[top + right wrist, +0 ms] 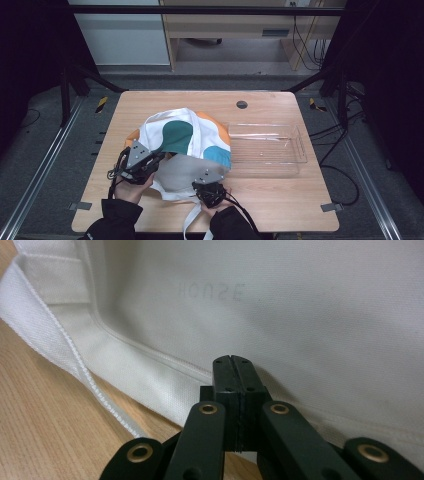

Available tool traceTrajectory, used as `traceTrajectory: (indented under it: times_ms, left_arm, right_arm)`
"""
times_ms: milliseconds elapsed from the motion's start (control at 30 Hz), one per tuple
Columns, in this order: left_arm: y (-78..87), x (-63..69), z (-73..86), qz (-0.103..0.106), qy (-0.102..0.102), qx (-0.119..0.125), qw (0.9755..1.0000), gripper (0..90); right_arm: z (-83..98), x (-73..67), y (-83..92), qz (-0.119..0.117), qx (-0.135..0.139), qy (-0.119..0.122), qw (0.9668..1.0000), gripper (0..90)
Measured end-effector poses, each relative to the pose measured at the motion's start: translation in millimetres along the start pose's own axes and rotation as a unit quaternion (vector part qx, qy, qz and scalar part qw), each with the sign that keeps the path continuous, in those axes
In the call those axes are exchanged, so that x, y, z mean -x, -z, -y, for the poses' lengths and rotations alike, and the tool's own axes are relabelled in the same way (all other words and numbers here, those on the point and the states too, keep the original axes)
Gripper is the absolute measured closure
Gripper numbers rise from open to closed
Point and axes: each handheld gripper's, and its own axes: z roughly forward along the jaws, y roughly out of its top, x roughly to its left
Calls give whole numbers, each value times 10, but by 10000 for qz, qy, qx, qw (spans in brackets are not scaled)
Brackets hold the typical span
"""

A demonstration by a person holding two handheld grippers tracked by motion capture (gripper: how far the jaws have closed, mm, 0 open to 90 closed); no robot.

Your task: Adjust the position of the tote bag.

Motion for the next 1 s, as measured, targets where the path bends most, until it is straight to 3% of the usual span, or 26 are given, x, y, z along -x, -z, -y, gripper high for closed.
traceTrajectory:
  times_ms: [333,1000]
  left_arm:
    - [50,-49,-102,10,22,89,10000,872]
    - [149,-207,-563,-110,140,420,9990,878]
  right_arm:
    - [-2,6,-2,-14,-24,-35,10000,900]
    - [-2,7,-2,-14,-34,-73,10000,900]
